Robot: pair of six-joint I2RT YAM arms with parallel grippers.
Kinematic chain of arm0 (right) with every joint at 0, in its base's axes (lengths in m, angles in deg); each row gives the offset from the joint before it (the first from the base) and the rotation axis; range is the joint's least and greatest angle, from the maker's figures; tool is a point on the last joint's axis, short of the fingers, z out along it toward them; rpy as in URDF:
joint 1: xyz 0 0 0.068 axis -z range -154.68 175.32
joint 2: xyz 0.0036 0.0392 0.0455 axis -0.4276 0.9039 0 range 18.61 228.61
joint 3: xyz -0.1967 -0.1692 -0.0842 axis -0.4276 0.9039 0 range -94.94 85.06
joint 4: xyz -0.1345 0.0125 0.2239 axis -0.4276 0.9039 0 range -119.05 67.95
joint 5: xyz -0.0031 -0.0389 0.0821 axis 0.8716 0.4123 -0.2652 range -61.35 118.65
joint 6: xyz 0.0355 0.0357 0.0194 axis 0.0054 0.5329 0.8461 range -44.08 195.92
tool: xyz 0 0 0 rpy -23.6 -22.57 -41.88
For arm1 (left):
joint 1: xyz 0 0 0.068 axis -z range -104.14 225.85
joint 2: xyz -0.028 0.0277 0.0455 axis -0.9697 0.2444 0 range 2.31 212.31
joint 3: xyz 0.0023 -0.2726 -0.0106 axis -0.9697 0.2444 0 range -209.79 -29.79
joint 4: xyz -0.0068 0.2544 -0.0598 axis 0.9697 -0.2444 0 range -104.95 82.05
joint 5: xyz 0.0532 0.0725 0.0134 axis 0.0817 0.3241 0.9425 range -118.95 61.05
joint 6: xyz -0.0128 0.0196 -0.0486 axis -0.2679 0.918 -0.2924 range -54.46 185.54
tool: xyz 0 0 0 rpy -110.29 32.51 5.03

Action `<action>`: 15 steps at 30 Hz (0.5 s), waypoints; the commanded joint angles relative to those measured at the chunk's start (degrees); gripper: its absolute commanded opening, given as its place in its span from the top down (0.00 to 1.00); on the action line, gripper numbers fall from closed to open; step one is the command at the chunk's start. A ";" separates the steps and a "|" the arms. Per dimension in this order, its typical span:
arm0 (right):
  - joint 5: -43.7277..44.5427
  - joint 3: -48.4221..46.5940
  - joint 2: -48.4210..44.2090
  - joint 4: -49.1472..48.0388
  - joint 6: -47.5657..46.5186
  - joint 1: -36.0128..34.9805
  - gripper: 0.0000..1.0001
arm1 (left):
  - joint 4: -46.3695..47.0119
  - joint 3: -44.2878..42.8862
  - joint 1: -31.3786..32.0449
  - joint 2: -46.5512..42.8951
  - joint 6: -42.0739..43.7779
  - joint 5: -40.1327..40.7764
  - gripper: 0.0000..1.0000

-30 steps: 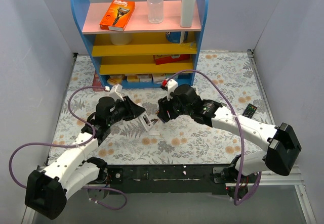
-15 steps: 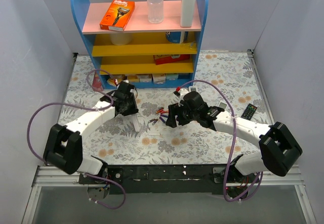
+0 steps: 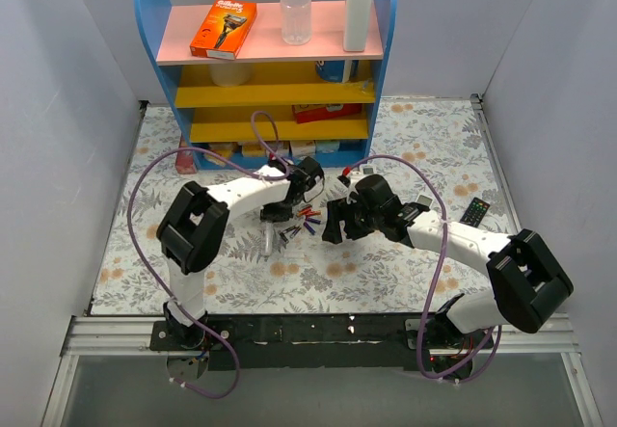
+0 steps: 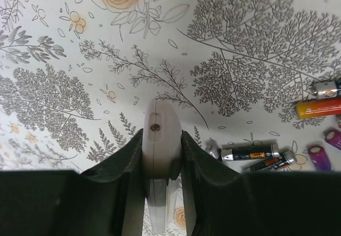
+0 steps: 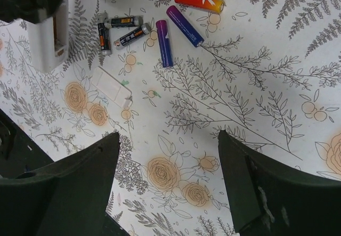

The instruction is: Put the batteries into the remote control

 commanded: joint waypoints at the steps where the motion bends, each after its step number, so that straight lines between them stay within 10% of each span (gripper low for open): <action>1: -2.25 0.68 -0.34 -1.81 -0.39 0.47 0.19 | -8.03 -2.63 2.86 3.38 -4.34 6.89 1.00; 15: -0.08 -10.90 7.03 7.84 -3.20 -4.18 0.21 | 19.18 23.37 -7.50 -30.50 -3.55 -11.46 1.00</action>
